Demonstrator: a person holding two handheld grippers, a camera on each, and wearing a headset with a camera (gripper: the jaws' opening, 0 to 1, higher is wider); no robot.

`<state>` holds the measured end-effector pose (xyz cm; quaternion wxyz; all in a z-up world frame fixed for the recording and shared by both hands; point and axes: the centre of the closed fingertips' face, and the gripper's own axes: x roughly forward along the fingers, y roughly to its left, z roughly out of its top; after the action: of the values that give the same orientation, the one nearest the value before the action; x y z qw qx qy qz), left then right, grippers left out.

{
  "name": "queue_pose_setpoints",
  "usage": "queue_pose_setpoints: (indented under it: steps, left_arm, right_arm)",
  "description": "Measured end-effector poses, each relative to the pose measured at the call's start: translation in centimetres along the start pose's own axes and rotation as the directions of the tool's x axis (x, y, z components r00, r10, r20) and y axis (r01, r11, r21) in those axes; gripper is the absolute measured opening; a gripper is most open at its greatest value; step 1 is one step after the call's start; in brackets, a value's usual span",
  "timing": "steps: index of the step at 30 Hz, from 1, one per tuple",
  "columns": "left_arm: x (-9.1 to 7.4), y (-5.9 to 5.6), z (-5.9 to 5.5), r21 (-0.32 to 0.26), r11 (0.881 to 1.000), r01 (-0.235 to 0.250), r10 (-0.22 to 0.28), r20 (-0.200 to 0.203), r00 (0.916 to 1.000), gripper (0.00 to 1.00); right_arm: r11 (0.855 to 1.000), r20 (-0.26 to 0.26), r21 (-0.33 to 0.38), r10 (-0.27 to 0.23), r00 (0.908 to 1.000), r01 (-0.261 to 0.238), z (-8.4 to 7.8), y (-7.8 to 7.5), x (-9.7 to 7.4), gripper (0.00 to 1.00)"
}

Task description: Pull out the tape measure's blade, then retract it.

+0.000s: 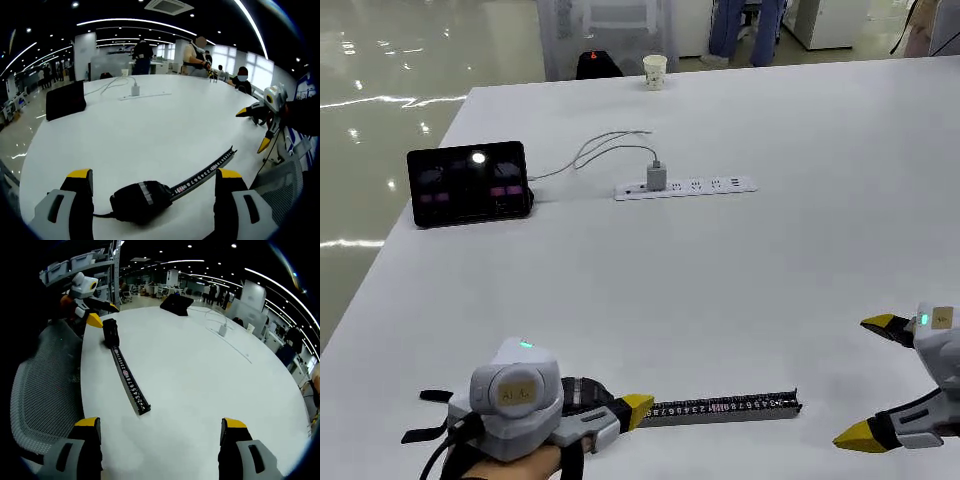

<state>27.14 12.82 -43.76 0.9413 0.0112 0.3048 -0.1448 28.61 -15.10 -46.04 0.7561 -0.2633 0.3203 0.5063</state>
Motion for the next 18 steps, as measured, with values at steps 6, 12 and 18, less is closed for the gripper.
queue_pose_setpoints:
  steps: [6, 12, 18]
  left_arm:
    - [0.9, 0.6, -0.9, -0.03, 0.997, -0.065, 0.065, -0.008, 0.9978, 0.99]
    - [1.2, 1.4, -1.2, -0.079, 0.991, -0.112, 0.116, 0.047, 0.9921, 0.99]
    - [1.3, 1.9, -2.2, -0.099, 0.987, -0.128, 0.137, 0.086, 0.9868, 0.99]
  right_arm:
    - [0.996, -0.047, -0.074, 0.049, 0.9977, -0.053, 0.1, 0.1, 1.1, 0.99]
    - [0.984, -0.138, -0.142, 0.086, 0.9867, -0.105, -1.1, 0.1, 2.6, 0.99]
    - [0.975, -0.166, -0.164, 0.119, 0.9788, -0.147, -0.8, 0.3, 3.7, 0.99]
